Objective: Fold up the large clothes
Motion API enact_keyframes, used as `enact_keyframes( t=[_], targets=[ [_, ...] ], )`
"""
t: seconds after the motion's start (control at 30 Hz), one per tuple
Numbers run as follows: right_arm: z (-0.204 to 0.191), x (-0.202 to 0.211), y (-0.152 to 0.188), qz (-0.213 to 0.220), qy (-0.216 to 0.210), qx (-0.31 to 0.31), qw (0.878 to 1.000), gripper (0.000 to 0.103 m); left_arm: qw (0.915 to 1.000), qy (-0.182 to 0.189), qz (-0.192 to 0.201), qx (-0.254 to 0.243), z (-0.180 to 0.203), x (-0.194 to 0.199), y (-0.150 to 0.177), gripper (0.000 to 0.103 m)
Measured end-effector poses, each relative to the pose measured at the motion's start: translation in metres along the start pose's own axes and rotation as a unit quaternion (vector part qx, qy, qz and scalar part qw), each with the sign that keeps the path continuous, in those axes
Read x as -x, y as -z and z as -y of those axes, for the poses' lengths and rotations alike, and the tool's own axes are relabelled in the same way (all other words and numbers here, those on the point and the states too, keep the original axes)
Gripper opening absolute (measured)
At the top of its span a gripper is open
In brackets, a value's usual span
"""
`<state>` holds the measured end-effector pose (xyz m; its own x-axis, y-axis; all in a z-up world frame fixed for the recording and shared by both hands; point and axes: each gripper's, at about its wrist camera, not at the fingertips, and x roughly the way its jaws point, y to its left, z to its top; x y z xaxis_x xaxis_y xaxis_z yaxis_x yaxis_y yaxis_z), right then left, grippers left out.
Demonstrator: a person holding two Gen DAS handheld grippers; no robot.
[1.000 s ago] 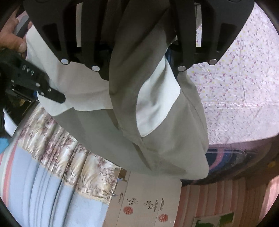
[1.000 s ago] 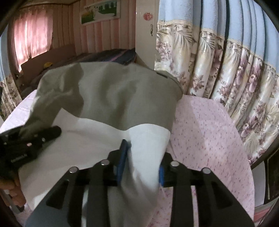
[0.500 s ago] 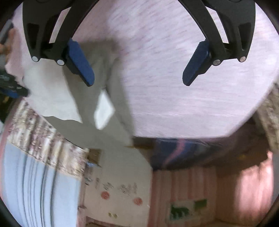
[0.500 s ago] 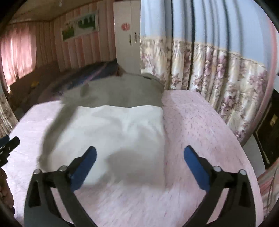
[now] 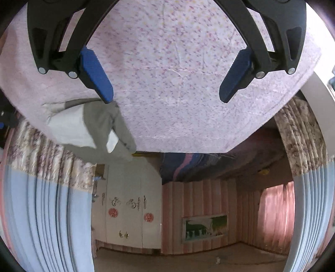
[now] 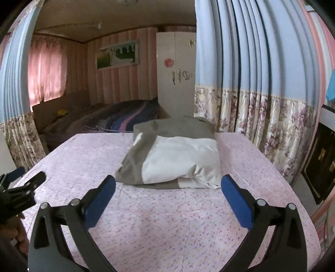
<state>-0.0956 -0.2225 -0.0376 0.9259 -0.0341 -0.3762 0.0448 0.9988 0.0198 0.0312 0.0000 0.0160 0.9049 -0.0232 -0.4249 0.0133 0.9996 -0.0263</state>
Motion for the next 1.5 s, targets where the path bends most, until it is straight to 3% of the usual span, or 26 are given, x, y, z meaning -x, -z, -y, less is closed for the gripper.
enact_keyframes(
  t=[0.77,1.03,1.5],
  targets=[
    [0.012,0.054,0.000,0.016,0.012,0.013,1.000,0.101,0.9990,-0.017,0.039,0.012,-0.019,0.060,-0.007,0.100],
    [0.031,0.038,0.003,0.011,0.021,-0.013,1.000,0.101,0.9981,-0.032,0.047,-0.022,-0.003,0.046,-0.011,0.100],
    [0.037,-0.015,0.003,-0.017,0.038,-0.010,0.999,0.101,0.9989,-0.033,0.028,-0.020,-0.004,-0.003,-0.018,0.100]
  ],
)
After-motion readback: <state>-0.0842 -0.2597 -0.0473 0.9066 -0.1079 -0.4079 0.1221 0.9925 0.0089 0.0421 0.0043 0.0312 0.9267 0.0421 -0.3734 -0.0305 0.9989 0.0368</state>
